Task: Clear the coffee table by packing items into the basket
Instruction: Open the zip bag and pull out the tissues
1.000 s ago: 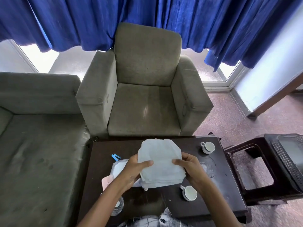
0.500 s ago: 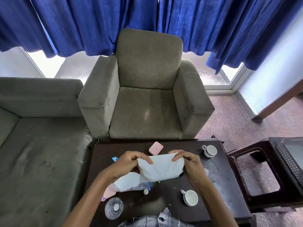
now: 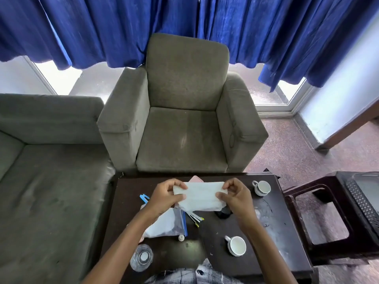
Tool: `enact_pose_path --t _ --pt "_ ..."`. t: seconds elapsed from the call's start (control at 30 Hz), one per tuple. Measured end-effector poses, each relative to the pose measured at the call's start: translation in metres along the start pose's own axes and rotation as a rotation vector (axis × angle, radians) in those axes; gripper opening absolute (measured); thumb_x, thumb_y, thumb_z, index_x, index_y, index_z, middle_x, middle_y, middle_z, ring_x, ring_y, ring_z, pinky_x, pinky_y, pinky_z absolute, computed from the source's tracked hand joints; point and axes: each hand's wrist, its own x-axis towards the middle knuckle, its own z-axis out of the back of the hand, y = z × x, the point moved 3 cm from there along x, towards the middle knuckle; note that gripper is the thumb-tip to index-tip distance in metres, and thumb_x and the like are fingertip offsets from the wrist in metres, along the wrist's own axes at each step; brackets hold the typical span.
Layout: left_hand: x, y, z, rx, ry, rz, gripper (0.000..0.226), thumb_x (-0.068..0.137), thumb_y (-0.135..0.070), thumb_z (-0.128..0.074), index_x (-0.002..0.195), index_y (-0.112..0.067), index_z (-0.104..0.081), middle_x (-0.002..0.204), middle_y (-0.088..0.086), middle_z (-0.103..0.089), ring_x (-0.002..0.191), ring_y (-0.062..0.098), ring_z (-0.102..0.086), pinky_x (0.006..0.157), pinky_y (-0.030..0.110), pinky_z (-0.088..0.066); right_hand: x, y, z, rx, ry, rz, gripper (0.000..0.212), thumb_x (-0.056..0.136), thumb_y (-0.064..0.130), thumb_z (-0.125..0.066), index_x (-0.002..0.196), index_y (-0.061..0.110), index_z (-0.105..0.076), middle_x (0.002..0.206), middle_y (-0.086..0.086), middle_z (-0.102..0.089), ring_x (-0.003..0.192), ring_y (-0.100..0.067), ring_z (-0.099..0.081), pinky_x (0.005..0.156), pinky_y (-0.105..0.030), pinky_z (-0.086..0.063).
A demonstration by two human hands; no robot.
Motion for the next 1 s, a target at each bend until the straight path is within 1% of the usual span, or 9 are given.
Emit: enact_pose_path --t 0.07,0.17,0.33,0.53,0.63,0.7,0.77,0.9,1.0 --pt "0.002 0.003 -0.002 -0.081 -0.005 0.049 0.031 0.078 0.014 -0.058 0.078 -0.016 -0.065 0.079 -0.002 -0.063 0.066 0.005 -0.059 0.052 0.018 -0.050 0.003 -0.007 0.003 0.120 -0.062 -0.081 0.035 0.057 -0.003 -0.070 0.075 0.015 -0.047 0.069 -0.002 -0.057 0.061 -0.015 -0.050 0.053 -0.026 -0.039" --pt "0.004 0.008 -0.007 -0.130 -0.014 0.084 0.037 0.077 0.018 -0.053 0.080 -0.017 -0.066 0.081 0.000 -0.064 0.067 0.006 -0.059 0.049 0.015 -0.048 0.001 -0.019 0.004 0.281 -0.048 -0.301 0.033 0.070 -0.010 -0.067 0.091 0.013 -0.054 0.075 -0.006 -0.065 0.063 -0.022 -0.057 0.054 -0.030 -0.047" --pt "0.016 0.017 -0.018 -0.116 0.008 0.128 0.043 0.076 0.020 -0.049 0.085 -0.017 -0.068 0.085 0.002 -0.064 0.073 0.010 -0.059 0.051 0.014 -0.049 -0.001 -0.035 0.013 0.257 0.037 -0.460 0.018 0.078 -0.011 -0.061 0.090 0.002 -0.063 0.075 -0.011 -0.066 0.053 -0.016 -0.064 0.047 -0.026 -0.056" --pt "0.048 0.037 -0.049 -0.032 -0.032 0.239 0.028 0.077 0.017 -0.056 0.080 -0.006 -0.071 0.077 0.009 -0.063 0.070 0.021 -0.057 0.066 0.024 -0.053 0.016 -0.063 0.055 0.146 -0.144 -0.489 0.016 0.078 -0.017 -0.059 0.093 -0.011 -0.060 0.065 -0.009 -0.064 0.042 -0.010 -0.061 0.041 -0.020 -0.052" --pt "0.067 0.053 -0.065 0.036 -0.047 0.297 0.021 0.082 0.012 -0.058 0.097 0.003 -0.069 0.084 0.012 -0.065 0.068 0.011 -0.059 0.056 0.010 -0.052 0.032 -0.096 0.092 0.085 -0.324 -0.535 0.025 0.075 -0.015 -0.063 0.100 -0.016 -0.060 0.093 -0.021 -0.065 0.058 -0.024 -0.063 0.043 -0.022 -0.054" --pt "0.076 0.066 -0.072 0.113 -0.034 0.326 0.025 0.082 0.011 -0.056 0.090 -0.008 -0.070 0.089 0.008 -0.066 0.067 0.006 -0.057 0.049 0.008 -0.048 0.043 -0.116 0.115 0.039 -0.428 -0.540 0.028 0.075 -0.015 -0.064 0.102 -0.014 -0.061 0.102 -0.023 -0.062 0.070 -0.033 -0.062 0.043 -0.024 -0.055" --pt "0.079 0.079 -0.078 0.187 0.002 0.354 0.033 0.082 0.010 -0.055 0.080 -0.021 -0.065 0.090 0.003 -0.067 0.071 0.003 -0.059 0.053 0.012 -0.046 0.058 -0.131 0.130 -0.004 -0.479 -0.557 0.027 0.076 -0.017 -0.061 0.101 -0.008 -0.062 0.095 -0.021 -0.060 0.076 -0.036 -0.061 0.046 -0.028 -0.057" --pt "0.081 0.101 -0.082 0.253 0.009 0.416 0.035 0.084 0.006 -0.052 0.077 -0.026 -0.062 0.082 -0.004 -0.068 0.078 0.012 -0.061 0.061 0.021 -0.046 0.099 -0.185 0.138 -0.187 -0.485 -0.608 0.025 0.071 -0.005 -0.061 0.095 -0.006 -0.069 0.082 -0.014 -0.064 0.078 -0.038 -0.068 0.071 -0.049 -0.058" --pt "0.082 0.116 -0.083 0.281 0.006 0.458 0.033 0.085 0.003 -0.053 0.075 -0.027 -0.062 0.084 0.000 -0.069 0.074 0.013 -0.061 0.060 0.023 -0.046 0.121 -0.210 0.122 -0.370 -0.431 -0.611 0.024 0.066 0.000 -0.055 0.085 -0.001 -0.071 0.073 -0.019 -0.067 0.078 -0.036 -0.069 0.068 -0.038 -0.054"
